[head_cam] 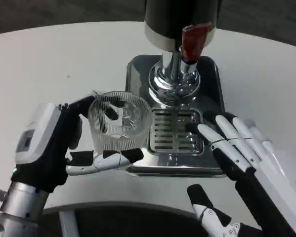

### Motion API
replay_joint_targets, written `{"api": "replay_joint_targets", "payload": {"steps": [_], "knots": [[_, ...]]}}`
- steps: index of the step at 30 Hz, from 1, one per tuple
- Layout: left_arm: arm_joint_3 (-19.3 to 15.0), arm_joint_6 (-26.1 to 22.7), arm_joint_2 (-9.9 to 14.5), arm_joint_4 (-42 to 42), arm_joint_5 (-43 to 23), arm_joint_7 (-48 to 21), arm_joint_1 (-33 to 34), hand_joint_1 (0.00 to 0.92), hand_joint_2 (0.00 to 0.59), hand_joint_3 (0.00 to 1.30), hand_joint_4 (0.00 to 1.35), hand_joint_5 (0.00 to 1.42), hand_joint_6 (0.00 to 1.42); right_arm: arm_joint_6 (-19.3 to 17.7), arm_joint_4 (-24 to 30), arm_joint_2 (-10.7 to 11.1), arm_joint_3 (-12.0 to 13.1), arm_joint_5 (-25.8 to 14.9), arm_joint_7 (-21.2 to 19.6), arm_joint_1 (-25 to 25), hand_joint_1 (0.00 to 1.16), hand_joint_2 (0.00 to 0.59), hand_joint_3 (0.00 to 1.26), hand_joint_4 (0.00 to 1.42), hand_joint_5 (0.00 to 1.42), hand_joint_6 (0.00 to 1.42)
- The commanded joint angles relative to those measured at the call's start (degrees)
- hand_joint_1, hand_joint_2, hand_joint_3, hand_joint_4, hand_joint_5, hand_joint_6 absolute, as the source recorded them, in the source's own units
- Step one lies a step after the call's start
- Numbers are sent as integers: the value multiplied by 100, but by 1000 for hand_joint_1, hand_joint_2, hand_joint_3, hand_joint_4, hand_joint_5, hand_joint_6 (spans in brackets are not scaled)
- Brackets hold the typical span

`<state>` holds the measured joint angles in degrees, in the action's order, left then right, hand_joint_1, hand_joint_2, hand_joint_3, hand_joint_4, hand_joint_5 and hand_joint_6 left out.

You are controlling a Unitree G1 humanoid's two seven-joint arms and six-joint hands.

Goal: Grasp the cup under the faucet to collect the drink, then remove the cup.

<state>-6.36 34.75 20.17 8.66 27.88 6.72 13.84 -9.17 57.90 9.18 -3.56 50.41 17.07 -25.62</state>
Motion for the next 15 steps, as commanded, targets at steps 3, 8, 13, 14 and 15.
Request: {"api": "replay_joint_targets", "payload": {"steps": [3,8,13,14,15], "knots": [[319,193,287,1003,627,848,930,616,42,927,1022,1207,1358,-29,130,-87,76,-39,-86,-137,284,504,122,11,0,0],[592,105,227,1753,677,1165,1492,616,42,927,1022,1207,1358,-66,151,-126,71,-30,-101,-183,285,504,123,11,0,0],[1019,63,145,2671,821,1542,2090,616,42,927,1022,1207,1358,-112,145,-127,95,-41,-114,-305,285,504,124,11,0,0],[1108,60,130,2853,847,1617,2200,616,42,927,1022,1207,1358,-125,131,-124,89,-41,-120,-327,285,504,124,11,0,0],[1189,61,112,3036,874,1683,2308,616,42,927,1022,1207,1358,-135,120,-124,80,-41,-124,-342,285,504,124,11,0,0]]}}
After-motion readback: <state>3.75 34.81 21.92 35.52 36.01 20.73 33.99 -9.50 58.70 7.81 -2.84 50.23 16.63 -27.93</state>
